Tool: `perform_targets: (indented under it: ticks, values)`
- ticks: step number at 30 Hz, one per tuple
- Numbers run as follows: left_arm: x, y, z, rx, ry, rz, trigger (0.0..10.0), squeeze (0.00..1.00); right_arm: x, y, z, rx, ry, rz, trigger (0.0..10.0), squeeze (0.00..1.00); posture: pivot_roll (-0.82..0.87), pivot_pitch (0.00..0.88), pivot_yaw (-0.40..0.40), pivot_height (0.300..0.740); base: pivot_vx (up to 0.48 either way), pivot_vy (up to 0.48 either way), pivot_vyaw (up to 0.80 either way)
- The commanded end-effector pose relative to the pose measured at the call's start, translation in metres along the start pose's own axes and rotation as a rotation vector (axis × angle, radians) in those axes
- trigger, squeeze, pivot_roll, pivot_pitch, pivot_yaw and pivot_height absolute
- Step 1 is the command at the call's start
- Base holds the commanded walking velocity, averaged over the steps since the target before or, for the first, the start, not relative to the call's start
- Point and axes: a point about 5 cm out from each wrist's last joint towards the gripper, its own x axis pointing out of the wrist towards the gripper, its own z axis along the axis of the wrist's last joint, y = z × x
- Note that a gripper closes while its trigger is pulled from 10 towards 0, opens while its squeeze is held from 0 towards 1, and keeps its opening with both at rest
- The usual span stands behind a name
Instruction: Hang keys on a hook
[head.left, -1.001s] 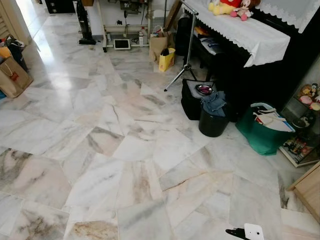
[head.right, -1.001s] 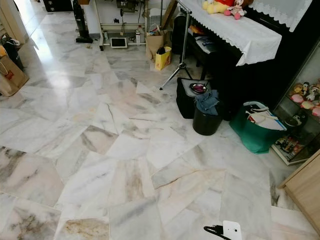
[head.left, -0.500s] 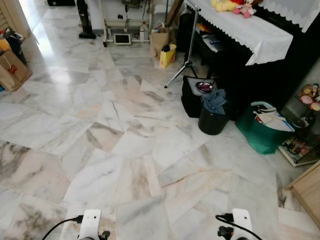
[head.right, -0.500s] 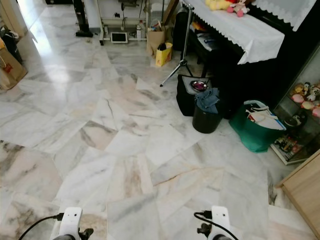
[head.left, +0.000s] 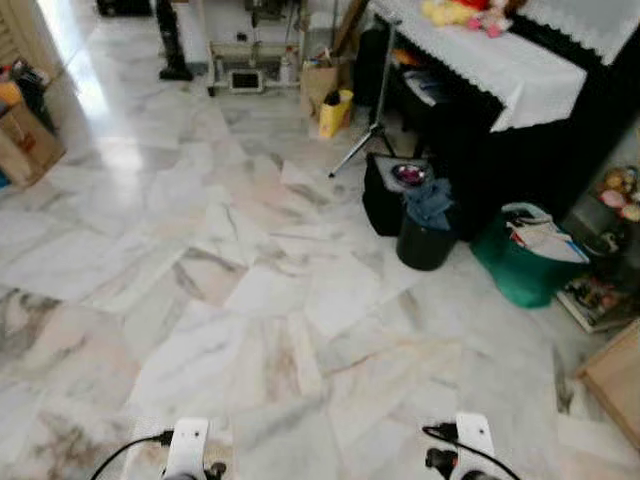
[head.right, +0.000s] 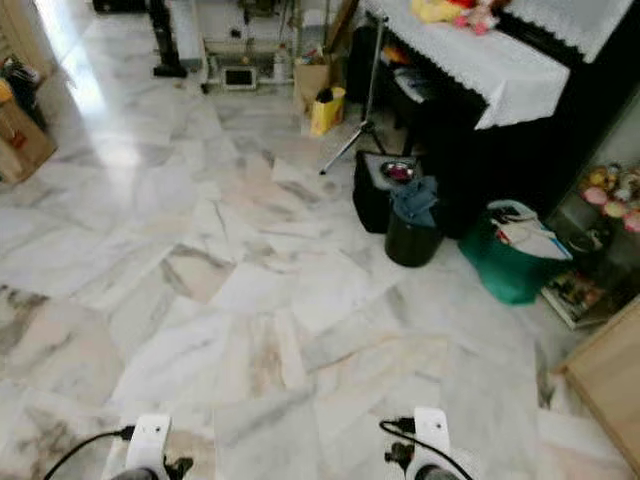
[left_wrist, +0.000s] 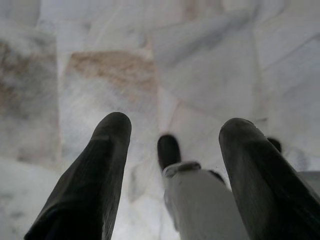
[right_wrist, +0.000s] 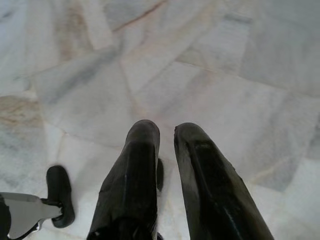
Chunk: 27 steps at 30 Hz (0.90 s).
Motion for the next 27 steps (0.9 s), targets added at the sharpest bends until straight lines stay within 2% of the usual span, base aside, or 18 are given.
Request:
perform_targets:
  ticks: [1, 8, 11, 14, 18, 27]
  values:
    - [0.0, -0.0019, 0.0002, 0.01, -0.002, -0.017, 10.0, 0.0, -0.001, -0.0042, -0.0013, 0.006, 0.012, -0.012, 10.0, 0.0, 0.06, 0.0, -0.089, 0.74, 0.0, 0.0, -0.79]
    - [0.0001, -0.0031, 0.0002, 0.029, 0.003, -0.031, 10.0, 0.0, -0.0012, -0.0048, -0.0014, -0.014, 0.02, -0.006, 10.0, 0.0, 0.06, 0.0, -0.091, 0.74, 0.0, 0.0, -0.78]
    - [0.0003, -0.0031, 0.0005, 0.063, 0.009, -0.032, 10.0, 0.0, -0.0013, -0.0052, -0.0016, -0.017, 0.023, -0.007, 10.0, 0.0, 0.06, 0.0, -0.092, 0.74, 0.0, 0.0, -0.78]
    - [0.0004, -0.0014, 0.0018, 0.107, 0.005, -0.014, 10.0, 0.0, -0.0012, -0.0049, -0.0015, -0.023, 0.023, -0.006, 10.0, 0.0, 0.07, 0.0, -0.089, 0.74, 0.0, -0.444, -0.78]
    - [0.0003, -0.0008, 0.0006, 0.092, 0.014, -0.01, 10.0, 0.0, -0.0011, -0.0042, -0.0018, -0.026, 0.026, -0.003, 10.0, 0.0, 0.07, 0.0, -0.085, 0.74, 0.0, -0.467, -0.78]
    - [0.0001, 0.0033, 0.001, 0.124, 0.015, -0.006, 10.0, 0.0, -0.0003, -0.0005, -0.0032, -0.018, 0.03, 0.006, 10.0, 0.0, 0.06, 0.0, -0.067, 0.74, 0.0, 0.0, -0.78]
